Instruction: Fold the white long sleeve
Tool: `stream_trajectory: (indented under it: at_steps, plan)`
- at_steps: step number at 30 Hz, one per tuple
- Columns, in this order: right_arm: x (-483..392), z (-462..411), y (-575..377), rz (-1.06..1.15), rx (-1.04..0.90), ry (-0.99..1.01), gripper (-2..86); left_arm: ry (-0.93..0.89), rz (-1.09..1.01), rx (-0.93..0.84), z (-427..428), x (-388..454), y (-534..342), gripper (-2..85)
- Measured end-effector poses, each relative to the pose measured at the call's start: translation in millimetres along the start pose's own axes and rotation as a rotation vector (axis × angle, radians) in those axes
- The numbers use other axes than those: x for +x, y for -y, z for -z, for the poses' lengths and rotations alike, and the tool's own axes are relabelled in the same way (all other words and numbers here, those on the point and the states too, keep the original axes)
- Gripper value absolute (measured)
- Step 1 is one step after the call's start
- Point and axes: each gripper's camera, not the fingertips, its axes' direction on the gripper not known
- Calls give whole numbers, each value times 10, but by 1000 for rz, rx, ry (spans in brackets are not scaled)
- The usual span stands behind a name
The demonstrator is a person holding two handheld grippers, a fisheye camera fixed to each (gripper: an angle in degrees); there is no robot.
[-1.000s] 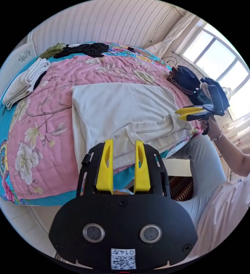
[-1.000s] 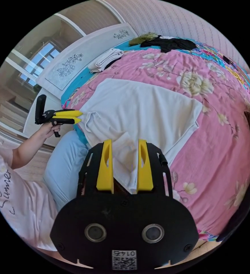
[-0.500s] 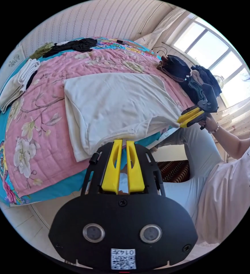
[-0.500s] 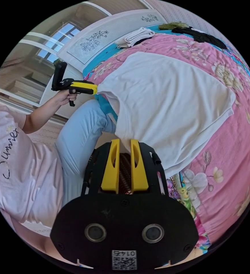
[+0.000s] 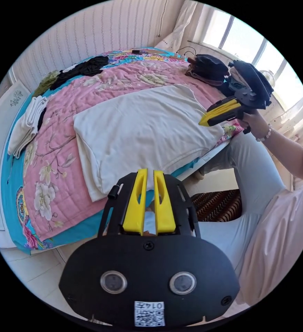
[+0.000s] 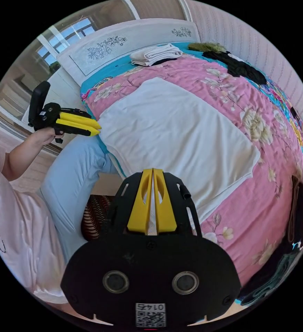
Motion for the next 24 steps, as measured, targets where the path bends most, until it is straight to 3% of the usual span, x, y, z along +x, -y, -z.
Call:
stream_trajectory:
  at_steps: [4, 10, 11, 13, 14, 17, 21, 24]
  plan:
    - [124, 3, 473, 23, 26, -47, -3, -79, 40, 132, -33, 125, -110, -5]
    - [410, -562, 1294, 2, -151, -141, -6, -56, -20, 172, -603, 591, 39, -10]
    - [499, -809, 1336, -36, -238, -106, -7, -51, -21, 147, -794, 654, 49, -10]
    - [620, -782, 1303, -86, -156, -45, -8, -10, -51, 65, -1153, 770, 8, -10]
    - [731, -770, 1307, -104, -177, 24, -8, 54, -117, 164, -1184, 888, -116, -10]
    - [910, -663, 1406, -47, -306, 137, -6, 143, -212, 153, -1205, 1115, -220, -10]
    - [1031, -410, 1566, -29, -183, -2, -5, 102, -182, 191, -1231, 1193, -272, -10]
    - [1196, -741, 1531, -73, -252, -55, -6, 52, -161, 186, -1436, 1164, -349, -10]
